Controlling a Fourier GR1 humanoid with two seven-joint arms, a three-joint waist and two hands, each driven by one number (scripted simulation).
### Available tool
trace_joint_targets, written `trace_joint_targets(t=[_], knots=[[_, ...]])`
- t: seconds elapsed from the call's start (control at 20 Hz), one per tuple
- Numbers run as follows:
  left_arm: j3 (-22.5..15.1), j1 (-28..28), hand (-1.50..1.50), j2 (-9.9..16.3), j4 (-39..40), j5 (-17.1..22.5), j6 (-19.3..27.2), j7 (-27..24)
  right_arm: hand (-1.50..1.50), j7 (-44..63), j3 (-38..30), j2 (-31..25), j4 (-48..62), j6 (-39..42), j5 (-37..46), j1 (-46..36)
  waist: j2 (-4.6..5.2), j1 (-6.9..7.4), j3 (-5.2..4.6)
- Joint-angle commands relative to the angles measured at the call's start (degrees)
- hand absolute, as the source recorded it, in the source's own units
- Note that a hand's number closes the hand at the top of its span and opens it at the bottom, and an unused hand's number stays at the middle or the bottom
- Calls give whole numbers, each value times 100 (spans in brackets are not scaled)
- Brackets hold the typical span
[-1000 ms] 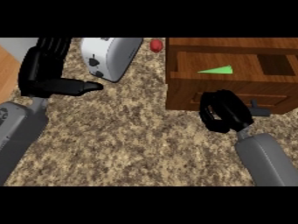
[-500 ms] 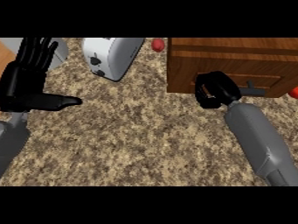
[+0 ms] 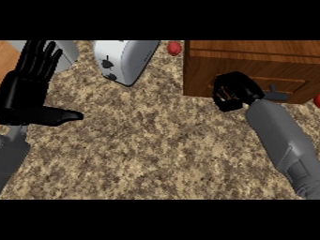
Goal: Pick up the cup, place it into the drawer and close the drawer
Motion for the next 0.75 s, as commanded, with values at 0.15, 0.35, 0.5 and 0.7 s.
trace_joint_targets(t=[0.15, 0.35, 0.5, 0.7], knots=[[-35, -12, -150, -80, 92, -71, -178, -100, 150, 153, -390, -613, 635, 118, -125, -626, 209, 139, 34], [-16, -6, -150, -137, 140, 43, -336, -79, 150, 21, -580, -634, 625, 133, -322, -666, 247, 192, 36], [-71, -54, -150, -213, 184, 2, -298, -37, 150, -5, -662, -533, 631, 36, -397, -697, 237, 177, 38], [-167, 57, -150, -317, 252, -74, -348, -139, 150, -57, -697, -689, 659, 128, -413, -761, 235, 170, 31]])
